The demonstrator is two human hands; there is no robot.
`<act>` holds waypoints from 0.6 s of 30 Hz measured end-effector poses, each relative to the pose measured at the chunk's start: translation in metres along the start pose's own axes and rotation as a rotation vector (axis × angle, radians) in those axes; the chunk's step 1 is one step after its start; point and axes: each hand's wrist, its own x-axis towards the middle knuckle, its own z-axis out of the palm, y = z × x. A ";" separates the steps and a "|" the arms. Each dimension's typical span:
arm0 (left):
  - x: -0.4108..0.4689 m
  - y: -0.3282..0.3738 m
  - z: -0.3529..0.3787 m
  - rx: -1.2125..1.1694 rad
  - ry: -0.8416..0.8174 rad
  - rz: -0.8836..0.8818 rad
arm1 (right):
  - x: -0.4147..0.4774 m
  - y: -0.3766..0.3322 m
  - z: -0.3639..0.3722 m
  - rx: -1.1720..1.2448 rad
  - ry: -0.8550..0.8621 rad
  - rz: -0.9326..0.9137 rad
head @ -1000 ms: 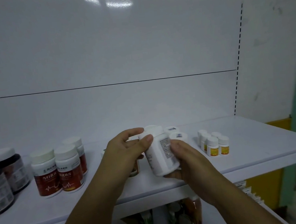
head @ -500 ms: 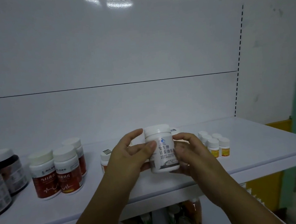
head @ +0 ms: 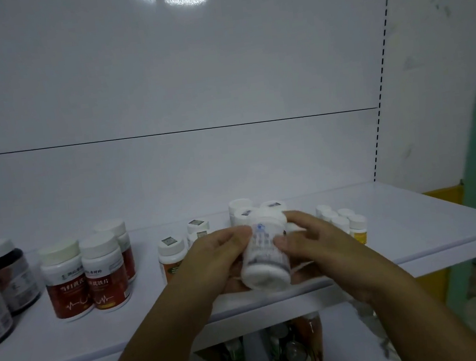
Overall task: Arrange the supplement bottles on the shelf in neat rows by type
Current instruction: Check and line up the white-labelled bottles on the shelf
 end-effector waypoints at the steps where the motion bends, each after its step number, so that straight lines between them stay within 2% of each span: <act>1: -0.001 -0.001 -0.001 0.003 -0.032 0.047 | -0.001 0.001 -0.004 -0.027 0.030 -0.068; 3: -0.003 -0.006 0.001 0.050 -0.088 0.124 | -0.004 0.003 -0.012 -0.160 0.074 -0.183; 5: -0.005 -0.016 0.006 0.112 -0.057 0.148 | -0.006 0.005 -0.014 -0.227 0.063 -0.229; 12: 0.008 -0.040 0.022 0.082 -0.003 0.083 | 0.000 0.020 -0.023 -0.258 -0.017 -0.127; 15: 0.022 -0.045 0.028 0.132 0.207 0.080 | 0.013 0.018 -0.035 -0.209 0.161 -0.202; 18: 0.036 -0.050 0.036 0.233 0.293 0.097 | 0.034 0.019 -0.040 -0.460 0.380 -0.220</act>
